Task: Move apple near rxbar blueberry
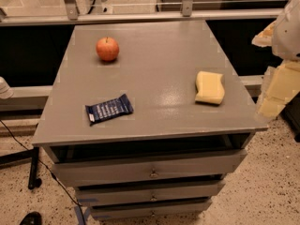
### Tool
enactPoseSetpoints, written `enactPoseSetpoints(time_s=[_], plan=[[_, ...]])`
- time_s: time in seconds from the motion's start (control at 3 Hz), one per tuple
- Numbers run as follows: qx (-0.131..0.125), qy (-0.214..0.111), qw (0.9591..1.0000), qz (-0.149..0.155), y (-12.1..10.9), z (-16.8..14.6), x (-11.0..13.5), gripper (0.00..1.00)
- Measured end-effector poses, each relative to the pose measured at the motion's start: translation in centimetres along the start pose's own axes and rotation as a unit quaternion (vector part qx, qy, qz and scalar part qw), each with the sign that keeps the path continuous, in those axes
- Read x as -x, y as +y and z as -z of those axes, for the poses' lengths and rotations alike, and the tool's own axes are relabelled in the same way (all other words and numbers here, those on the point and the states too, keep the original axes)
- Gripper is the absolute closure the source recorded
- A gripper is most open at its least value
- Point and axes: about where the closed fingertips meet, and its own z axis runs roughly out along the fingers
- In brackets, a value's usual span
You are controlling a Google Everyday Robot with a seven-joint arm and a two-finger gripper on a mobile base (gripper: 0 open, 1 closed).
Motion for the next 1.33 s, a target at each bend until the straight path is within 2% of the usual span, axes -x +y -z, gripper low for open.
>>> enactPoseSetpoints(time_s=[0.33, 0.67, 1.0, 1.33], plan=[[0.0, 0.0, 1.0, 0.0, 0.0, 0.0, 0.0, 0.0], [-0.004, -0.008, 0.9999, 0.008, -1.0, -1.6, 0.1, 0.0], [-0.014, -0.063, 0.9977, 0.017, -4.6, -4.8, 2.5, 0.0], [-0.033, -0.144, 0.9886, 0.025, -9.9, -7.9, 7.1, 0.0]])
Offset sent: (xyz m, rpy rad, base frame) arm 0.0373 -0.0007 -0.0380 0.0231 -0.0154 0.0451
